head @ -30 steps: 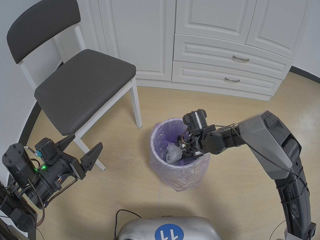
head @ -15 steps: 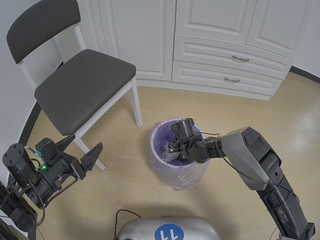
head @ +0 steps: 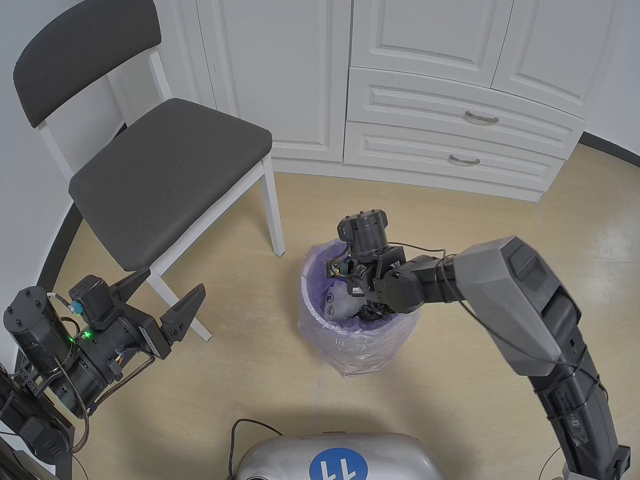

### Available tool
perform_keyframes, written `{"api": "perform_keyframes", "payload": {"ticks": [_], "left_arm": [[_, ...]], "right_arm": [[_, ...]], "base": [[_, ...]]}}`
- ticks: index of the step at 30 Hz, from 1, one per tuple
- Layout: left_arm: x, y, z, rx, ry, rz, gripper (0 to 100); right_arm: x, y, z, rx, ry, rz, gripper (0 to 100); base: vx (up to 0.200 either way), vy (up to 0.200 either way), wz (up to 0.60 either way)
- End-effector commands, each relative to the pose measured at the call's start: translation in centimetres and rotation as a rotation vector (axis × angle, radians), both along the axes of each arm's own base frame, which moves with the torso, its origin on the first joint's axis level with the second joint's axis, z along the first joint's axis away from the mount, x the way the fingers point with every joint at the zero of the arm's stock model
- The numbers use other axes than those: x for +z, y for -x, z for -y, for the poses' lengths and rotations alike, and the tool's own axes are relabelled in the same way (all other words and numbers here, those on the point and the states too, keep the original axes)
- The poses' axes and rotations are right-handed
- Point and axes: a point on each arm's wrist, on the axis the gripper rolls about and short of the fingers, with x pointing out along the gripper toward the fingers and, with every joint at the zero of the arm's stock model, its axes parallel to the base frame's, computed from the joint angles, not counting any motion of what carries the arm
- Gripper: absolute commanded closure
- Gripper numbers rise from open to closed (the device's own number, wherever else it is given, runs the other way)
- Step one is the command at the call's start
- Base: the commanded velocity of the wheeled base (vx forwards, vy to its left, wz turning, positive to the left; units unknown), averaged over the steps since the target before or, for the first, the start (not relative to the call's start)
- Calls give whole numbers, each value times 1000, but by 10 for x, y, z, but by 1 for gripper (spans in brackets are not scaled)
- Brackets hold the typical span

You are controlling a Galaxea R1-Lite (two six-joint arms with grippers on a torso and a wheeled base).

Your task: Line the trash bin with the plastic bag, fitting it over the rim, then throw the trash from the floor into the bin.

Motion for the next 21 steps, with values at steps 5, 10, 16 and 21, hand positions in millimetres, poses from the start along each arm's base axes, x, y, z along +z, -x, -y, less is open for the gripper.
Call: {"api": "perform_keyframes", "payload": {"ticks": [5, 10, 16, 21], "left_arm": [[4, 4, 0, -5, 8, 19, 0], [-1, 7, -2, -5, -1, -4, 0], [-13, 6, -4, 21, -28, -66, 0], [-20, 2, -5, 91, -40, -98, 0]], "right_arm": [[91, 64, 63, -60, -58, -7, 0], [124, 134, 108, -197, -440, 30, 0], [135, 180, 154, -402, -903, 15, 0], [131, 205, 178, -461, -1273, 54, 0]], "base": [[0, 0, 0], [0, 0, 0], [0, 0, 0], [0, 0, 0]]}}
